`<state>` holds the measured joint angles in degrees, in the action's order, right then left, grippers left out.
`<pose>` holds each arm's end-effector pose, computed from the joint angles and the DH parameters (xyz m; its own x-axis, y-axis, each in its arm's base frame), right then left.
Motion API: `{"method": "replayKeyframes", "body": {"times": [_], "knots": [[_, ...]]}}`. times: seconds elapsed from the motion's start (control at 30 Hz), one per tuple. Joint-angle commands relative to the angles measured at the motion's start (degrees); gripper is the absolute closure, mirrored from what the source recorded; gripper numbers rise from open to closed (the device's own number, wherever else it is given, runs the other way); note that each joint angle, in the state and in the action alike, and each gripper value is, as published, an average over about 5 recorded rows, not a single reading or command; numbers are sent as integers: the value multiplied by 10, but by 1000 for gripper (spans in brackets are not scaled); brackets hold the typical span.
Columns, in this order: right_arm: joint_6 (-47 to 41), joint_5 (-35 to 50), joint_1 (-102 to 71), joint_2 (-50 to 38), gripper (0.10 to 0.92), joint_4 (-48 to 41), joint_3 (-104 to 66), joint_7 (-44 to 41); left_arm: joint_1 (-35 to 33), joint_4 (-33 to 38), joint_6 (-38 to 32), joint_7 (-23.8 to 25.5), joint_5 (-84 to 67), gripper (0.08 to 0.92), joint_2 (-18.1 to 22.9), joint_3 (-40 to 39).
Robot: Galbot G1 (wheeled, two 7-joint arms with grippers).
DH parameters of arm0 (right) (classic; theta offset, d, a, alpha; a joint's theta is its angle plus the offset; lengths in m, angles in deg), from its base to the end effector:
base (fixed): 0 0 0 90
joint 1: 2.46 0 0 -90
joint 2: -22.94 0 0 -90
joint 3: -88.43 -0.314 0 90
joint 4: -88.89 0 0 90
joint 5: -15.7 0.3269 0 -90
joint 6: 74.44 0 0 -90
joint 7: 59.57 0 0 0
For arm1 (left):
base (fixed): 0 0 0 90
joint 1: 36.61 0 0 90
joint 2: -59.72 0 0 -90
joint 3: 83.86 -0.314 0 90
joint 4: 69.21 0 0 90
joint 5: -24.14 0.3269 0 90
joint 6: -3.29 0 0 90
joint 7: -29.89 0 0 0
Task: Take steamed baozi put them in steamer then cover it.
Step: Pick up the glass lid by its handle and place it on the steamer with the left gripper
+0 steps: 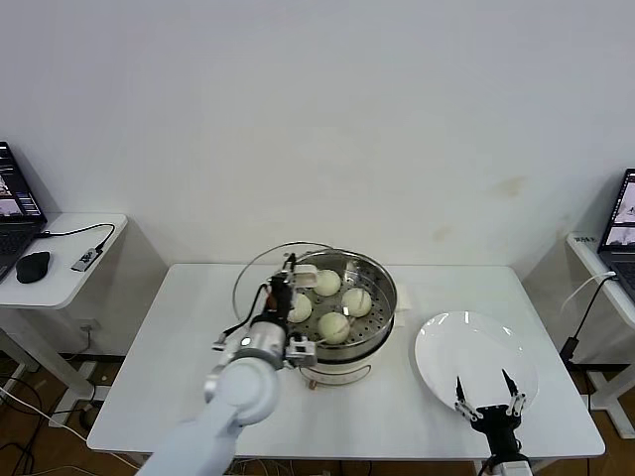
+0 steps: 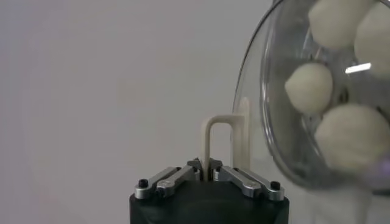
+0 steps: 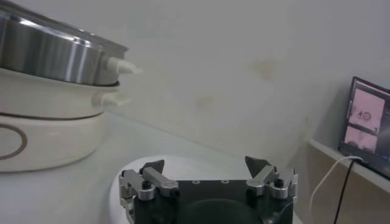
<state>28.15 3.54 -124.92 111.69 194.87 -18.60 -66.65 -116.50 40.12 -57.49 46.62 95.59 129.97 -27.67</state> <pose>0.1344 -0.0969 -0.3485 -0.9909 0.0892 0.1005 0.0472 0.9312 -0.3615 0.2965 -0.0920 -0.2028 -0.9853 0.1702 0.0172 0.0286 0.0646 0.9975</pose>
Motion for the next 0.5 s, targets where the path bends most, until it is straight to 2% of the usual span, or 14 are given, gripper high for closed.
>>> {"method": "replayKeyframes", "body": {"times": [0.03,0.5], "knots": [[1,-9,1,2,203,-8,4,2,38,-57,14,32,61,854,98,-47],[1,-13,2,3,203,-12,12,2,35,-92,6,31,77,854,118,-44]]}}
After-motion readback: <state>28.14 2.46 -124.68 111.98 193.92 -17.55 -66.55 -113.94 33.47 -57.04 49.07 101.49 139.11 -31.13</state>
